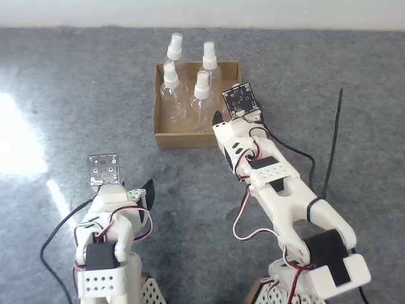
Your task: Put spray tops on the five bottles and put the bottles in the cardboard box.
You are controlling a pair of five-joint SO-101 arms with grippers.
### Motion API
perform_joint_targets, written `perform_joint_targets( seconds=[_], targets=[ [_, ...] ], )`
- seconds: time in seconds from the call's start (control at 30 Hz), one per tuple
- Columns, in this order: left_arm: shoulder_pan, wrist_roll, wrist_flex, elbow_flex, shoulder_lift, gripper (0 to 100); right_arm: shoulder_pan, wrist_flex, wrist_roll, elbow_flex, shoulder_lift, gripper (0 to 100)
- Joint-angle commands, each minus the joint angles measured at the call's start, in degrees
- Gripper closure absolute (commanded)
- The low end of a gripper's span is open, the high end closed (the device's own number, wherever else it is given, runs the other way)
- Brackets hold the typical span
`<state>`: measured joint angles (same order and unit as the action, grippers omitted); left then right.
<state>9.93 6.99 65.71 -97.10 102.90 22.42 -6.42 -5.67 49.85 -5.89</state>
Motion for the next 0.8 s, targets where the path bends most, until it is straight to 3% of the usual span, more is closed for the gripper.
perform_joint_targets(
  seconds=[0.0,0.47,0.77],
  targets=[
    [0.44,0.18,0.26,0.48,0.53,78,0.57,0.48,-0.88,-2.2,-4.0,69.6],
    [0.44,0.18,0.26,0.48,0.53,78,1.8,0.57,-0.97,-2.2,-4.18,69.4],
    [0.44,0.18,0.26,0.48,0.53,78,1.89,9.27,-0.44,-2.29,-11.91,69.4]
  ],
)
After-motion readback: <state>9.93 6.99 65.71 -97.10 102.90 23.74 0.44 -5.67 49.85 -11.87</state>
